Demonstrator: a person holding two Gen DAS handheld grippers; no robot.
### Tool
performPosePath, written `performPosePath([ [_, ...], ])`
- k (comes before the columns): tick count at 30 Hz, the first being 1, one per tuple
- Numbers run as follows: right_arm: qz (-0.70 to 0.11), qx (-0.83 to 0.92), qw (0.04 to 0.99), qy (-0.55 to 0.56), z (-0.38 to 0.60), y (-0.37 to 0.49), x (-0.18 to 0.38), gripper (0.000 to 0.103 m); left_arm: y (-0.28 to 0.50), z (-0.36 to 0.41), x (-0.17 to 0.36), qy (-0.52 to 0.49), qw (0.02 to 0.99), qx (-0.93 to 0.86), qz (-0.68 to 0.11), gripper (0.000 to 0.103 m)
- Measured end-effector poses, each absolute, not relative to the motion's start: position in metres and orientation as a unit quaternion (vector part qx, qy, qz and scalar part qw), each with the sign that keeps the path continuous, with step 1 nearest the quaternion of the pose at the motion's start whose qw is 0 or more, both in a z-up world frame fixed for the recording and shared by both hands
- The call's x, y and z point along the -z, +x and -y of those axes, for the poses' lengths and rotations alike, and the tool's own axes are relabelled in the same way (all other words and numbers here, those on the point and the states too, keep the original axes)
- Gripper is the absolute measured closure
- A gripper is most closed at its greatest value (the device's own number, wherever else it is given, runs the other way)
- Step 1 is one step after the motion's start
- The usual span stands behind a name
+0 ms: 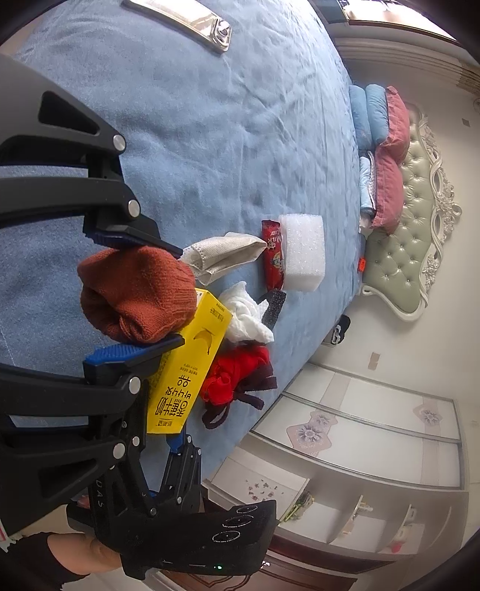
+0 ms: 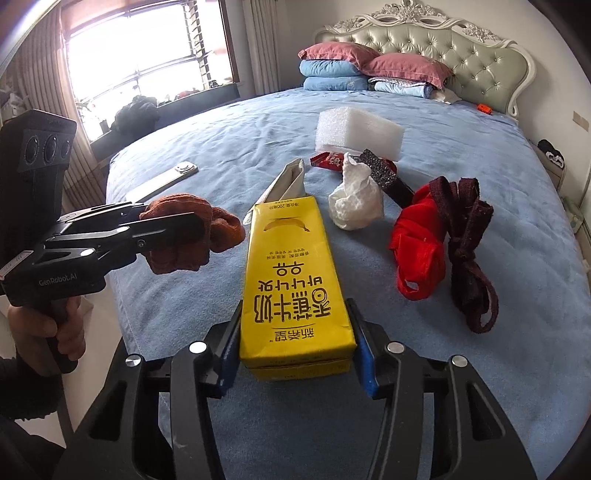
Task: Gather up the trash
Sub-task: 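Carry the sock and yellow carton over the yellow bin and open both grippers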
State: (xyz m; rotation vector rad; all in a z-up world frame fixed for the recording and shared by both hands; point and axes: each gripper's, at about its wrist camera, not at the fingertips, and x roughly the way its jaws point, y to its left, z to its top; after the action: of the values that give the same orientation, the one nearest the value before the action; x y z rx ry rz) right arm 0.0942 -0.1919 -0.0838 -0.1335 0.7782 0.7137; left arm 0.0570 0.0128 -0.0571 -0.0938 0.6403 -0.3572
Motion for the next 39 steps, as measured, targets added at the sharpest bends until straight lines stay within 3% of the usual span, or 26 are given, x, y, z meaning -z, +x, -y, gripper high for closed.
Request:
performPosePath([
  [14, -0.301, -0.232, 0.924, -0.035, 0.306, 0.016, 0.054, 0.053, 0.052, 0.070, 0.044, -0.005, 0.913, 0.257, -0.317, 0.061],
  [27, -0.302, -0.077, 0.949, 0.041, 0.464, -0.061, 0.062, 0.053, 0.036, 0.244, 0.052, 0.054, 0.848, 0.410, -0.331, 0.061],
  [39, -0.345, 0.038, 0.932, 0.106, 0.566, -0.115, 0.104, 0.053, 0.016, 0.409, 0.086, 0.125, 0.766, 0.510, -0.371, 0.061],
])
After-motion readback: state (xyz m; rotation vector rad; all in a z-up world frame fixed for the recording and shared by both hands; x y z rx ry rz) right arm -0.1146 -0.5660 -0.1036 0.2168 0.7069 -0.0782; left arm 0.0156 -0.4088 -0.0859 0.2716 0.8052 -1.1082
